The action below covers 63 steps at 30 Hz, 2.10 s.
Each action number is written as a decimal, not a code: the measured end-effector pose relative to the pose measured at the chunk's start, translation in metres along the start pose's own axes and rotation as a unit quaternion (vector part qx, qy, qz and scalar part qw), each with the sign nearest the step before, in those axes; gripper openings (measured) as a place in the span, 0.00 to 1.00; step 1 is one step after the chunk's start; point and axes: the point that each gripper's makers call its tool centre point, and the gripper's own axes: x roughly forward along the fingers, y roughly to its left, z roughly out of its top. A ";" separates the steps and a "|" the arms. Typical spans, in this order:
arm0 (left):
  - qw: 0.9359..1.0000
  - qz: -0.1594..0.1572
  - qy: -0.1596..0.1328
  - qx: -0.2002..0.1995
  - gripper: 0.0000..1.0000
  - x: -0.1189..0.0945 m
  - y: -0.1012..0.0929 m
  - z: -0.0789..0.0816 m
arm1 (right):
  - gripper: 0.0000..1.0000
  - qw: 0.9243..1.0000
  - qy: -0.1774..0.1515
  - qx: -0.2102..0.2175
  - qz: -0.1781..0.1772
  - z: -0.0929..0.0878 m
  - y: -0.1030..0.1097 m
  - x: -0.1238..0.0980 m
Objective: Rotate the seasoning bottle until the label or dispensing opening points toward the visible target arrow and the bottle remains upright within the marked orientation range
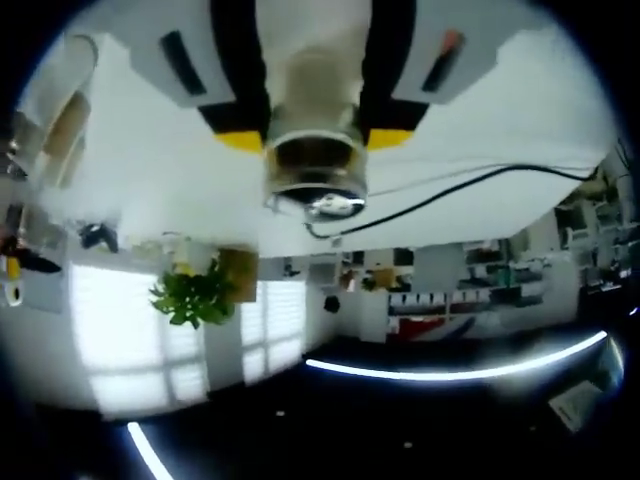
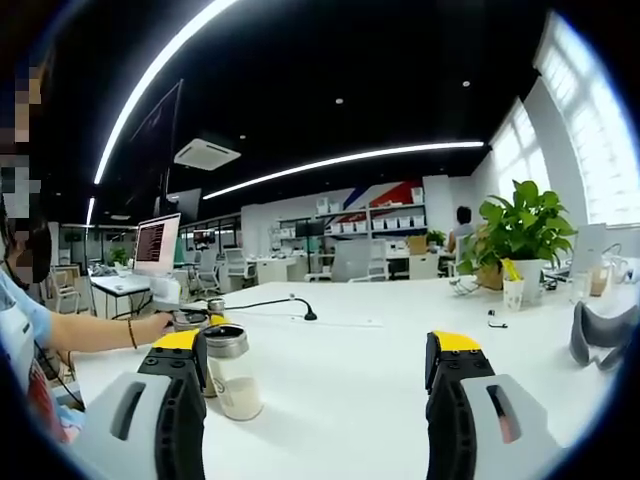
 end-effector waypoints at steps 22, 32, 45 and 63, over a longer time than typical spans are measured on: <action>0.994 -0.100 -0.013 -0.030 0.36 -0.116 -0.080 0.000 | 0.93 1.000 -0.001 0.005 -0.001 0.000 0.000 -0.003; 0.992 -0.115 0.009 -0.048 0.36 -0.125 -0.095 -0.021 | 0.93 1.000 0.004 0.008 0.000 -0.003 0.000 -0.003; 0.992 -0.116 0.030 -0.028 0.36 -0.120 -0.103 -0.038 | 0.93 1.000 0.003 0.007 -0.002 -0.002 -0.002 -0.003; 0.993 -0.112 0.021 0.003 0.37 -0.118 -0.106 -0.043 | 0.93 1.000 0.008 0.007 0.002 -0.006 0.002 -0.001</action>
